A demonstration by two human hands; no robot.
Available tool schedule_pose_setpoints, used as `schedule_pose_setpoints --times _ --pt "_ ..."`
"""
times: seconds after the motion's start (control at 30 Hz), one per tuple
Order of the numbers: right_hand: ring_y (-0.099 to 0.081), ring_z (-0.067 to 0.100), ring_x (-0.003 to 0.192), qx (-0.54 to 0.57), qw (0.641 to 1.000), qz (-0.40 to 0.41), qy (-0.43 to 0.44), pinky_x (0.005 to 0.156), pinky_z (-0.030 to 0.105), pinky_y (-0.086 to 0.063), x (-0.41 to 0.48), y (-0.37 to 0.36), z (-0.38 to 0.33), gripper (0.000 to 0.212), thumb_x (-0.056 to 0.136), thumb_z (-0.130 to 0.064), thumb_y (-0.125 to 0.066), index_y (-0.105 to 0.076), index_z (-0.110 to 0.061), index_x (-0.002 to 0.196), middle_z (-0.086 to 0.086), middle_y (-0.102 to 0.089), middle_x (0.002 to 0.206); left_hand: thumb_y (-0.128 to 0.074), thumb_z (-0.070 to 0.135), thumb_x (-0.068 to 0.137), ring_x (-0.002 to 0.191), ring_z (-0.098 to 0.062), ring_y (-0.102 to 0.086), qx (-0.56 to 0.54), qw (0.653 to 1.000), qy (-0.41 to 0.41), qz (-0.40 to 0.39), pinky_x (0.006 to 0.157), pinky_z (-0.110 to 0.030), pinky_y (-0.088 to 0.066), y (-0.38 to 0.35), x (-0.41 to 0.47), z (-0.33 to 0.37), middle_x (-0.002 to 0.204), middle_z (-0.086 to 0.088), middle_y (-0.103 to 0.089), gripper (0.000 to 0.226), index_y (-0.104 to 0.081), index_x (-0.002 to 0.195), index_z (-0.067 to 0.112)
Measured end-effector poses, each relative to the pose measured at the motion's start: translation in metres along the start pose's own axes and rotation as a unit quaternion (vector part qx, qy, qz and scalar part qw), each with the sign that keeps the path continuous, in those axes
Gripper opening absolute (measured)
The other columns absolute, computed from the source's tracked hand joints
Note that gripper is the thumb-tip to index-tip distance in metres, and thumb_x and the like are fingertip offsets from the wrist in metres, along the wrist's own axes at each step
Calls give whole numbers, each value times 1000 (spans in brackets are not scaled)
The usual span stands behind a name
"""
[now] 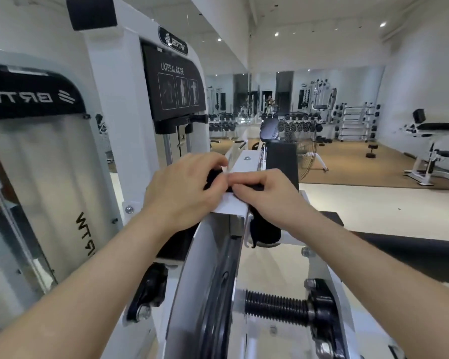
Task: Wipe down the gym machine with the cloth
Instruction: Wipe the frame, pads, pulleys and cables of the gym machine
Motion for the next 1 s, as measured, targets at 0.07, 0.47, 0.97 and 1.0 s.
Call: schedule_pose_setpoints --times 0.07,0.47,0.97,1.0 --pt "-64 -3 102 39 998 -14 43 93 17 -48 -35 -4 -16 24 88 -25 -58 -75 -34 103 -22 -72 102 -31 52 86 101 2 -48 -23 1000 -3 -7 74 -31 -37 2 -2 0 97 30 -56 36 -58 109 45" --pt "-64 10 102 -53 997 -14 50 95 41 -48 -56 -30 -52 26 88 -25 -53 -73 -23 104 -6 -72 102 -55 27 84 117 12 -48 -247 969 11 -24 98 -8 -35 32 -87 14 122 26 -57 38 -54 120 40" --pt "-51 13 100 -228 963 -5 143 86 28 -42 -76 -34 -86 29 84 -49 -63 -63 -30 106 -8 -57 100 -69 10 81 69 1 -62 -322 900 237 173 69 -26 -52 33 -138 9 77 19 -68 30 -64 80 40" --pt "-52 9 104 -233 956 -42 176 89 25 -42 -83 -37 -90 29 85 -47 -62 -62 -32 110 -12 -59 104 -66 8 81 64 -2 -59 -323 892 259 183 63 -25 -49 30 -154 3 75 13 -66 29 -61 84 37"
Point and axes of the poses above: each hand's wrist, its own x-axis towards the middle knuckle, its own y-axis out of the back of the hand, z = x × y, the point moved 1 cm from there along x, towards the middle knuckle
